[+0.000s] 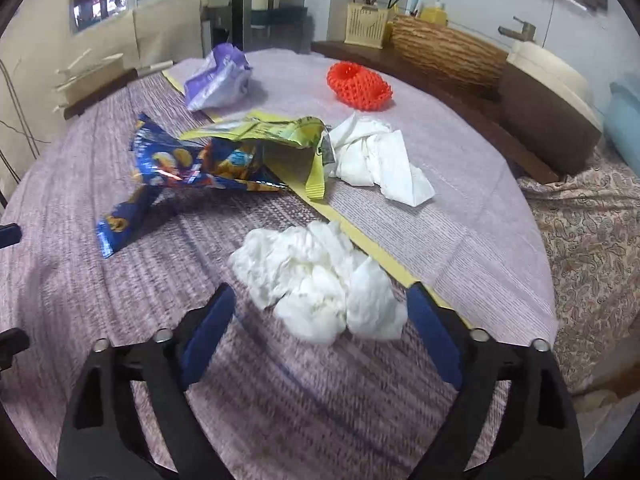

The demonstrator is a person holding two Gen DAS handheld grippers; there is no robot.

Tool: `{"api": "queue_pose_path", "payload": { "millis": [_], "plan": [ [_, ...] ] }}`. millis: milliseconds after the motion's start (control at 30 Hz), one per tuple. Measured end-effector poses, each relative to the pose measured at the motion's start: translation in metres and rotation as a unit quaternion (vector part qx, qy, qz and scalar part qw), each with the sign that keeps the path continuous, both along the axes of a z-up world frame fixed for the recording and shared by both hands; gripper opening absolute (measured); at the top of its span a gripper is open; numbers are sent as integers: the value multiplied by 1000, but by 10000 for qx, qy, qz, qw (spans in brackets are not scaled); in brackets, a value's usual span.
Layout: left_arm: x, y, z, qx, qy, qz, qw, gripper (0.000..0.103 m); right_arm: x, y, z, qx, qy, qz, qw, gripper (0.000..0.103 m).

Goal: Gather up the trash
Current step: 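Move both tools back to the table and grasp the white tissue with the right tool, then grasp the blue snack bag with the left tool while the right tool holds the tissue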

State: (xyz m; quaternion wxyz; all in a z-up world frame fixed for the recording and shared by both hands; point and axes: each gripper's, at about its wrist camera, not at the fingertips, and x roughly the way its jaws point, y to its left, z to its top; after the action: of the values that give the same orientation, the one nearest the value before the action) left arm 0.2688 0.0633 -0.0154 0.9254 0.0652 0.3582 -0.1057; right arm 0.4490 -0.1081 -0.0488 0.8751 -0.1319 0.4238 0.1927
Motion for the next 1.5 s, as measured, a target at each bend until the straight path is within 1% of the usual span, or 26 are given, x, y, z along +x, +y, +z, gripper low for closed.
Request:
{"api": "queue_pose_path", "payload": {
  "millis": [33, 67, 100, 133, 167, 267, 367, 467, 500, 567, 667, 733, 833, 900, 933, 967, 1000, 1033, 1067, 1100, 1200, 1333, 1500],
  "plan": [
    [3, 0, 0, 29, -11, 9, 10000, 97, 5, 0, -2, 43, 79, -3, 10000, 72],
    [6, -1, 1, 74, -23, 24, 10000, 97, 8, 0, -3, 69, 120, -5, 9999, 64],
    [9, -2, 1, 129, -41, 34, 9999, 97, 8, 0, -3, 121, 134, 1, 9998, 58],
    [14, -2, 1, 185, -69, 46, 9998, 97, 8, -1, -1, 178, 125, -18, 9998, 50],
    [18, -3, 0, 221, -75, 67, 9997, 97, 7, -1, 1, 177, 106, -32, 9998, 46],
    [32, -4, -2, 204, -31, 82, 9998, 97, -4, 0, 5, 151, -40, 70, 9999, 43],
    [48, -7, -5, 261, 11, 136, 9996, 97, -20, -1, 11, 188, -229, 105, 9995, 43],
    [61, -8, -6, 207, 86, 208, 9995, 95, -32, -8, 18, 360, -306, 59, 9989, 43],
    [66, -9, -7, 169, 121, 227, 9995, 93, -35, -10, 20, 393, -315, 41, 9987, 43],
    [74, -12, -8, 128, 174, 251, 9995, 92, -44, -14, 24, 404, -359, 12, 9985, 43],
    [85, -20, -11, 202, 210, 282, 9992, 92, -60, -18, 31, 565, -410, 90, 9975, 43],
    [90, -25, -14, 243, 253, 280, 9990, 89, -72, -20, 34, 652, -452, 116, 9968, 43],
    [98, -31, -18, 305, 312, 268, 9987, 78, -87, -24, 38, 781, -486, 141, 9957, 43],
    [102, -34, -21, 344, 374, 262, 9984, 65, -93, -26, 40, 853, -489, 140, 9951, 43],
    [104, -35, -23, 358, 445, 288, 9979, 61, -97, -29, 41, 901, -483, 128, 9947, 43],
    [105, -34, -23, 312, 471, 303, 9979, 49, -100, -30, 42, 944, -470, 123, 9943, 43],
    [105, -33, -23, 241, 477, 322, 9981, 33, -103, -32, 42, 961, -472, 118, 9942, 43],
    [104, -30, -21, 140, 476, 363, 9981, 26, -107, -33, 43, 972, -496, 107, 9940, 43],
    [103, -28, -21, 57, 510, 387, 9979, 16, -110, -35, 43, 971, -521, 97, 9939, 43],
    [100, -24, -19, -69, 542, 377, 9978, 11, -113, -36, 44, 972, -542, 87, 9937, 43],
    [89, -19, -14, -180, 414, 370, 9983, 5, -122, -42, 46, 1088, -574, 64, 9924, 43],
    [57, -17, 2, -133, 13, 296, 9995, 4, -134, -49, 47, 1277, -642, -3, 9897, 43],
    [12, -14, 22, -344, -396, 233, 9984, 4, -148, -58, 43, 1490, -667, -100, 9865, 43]
  ]
}}
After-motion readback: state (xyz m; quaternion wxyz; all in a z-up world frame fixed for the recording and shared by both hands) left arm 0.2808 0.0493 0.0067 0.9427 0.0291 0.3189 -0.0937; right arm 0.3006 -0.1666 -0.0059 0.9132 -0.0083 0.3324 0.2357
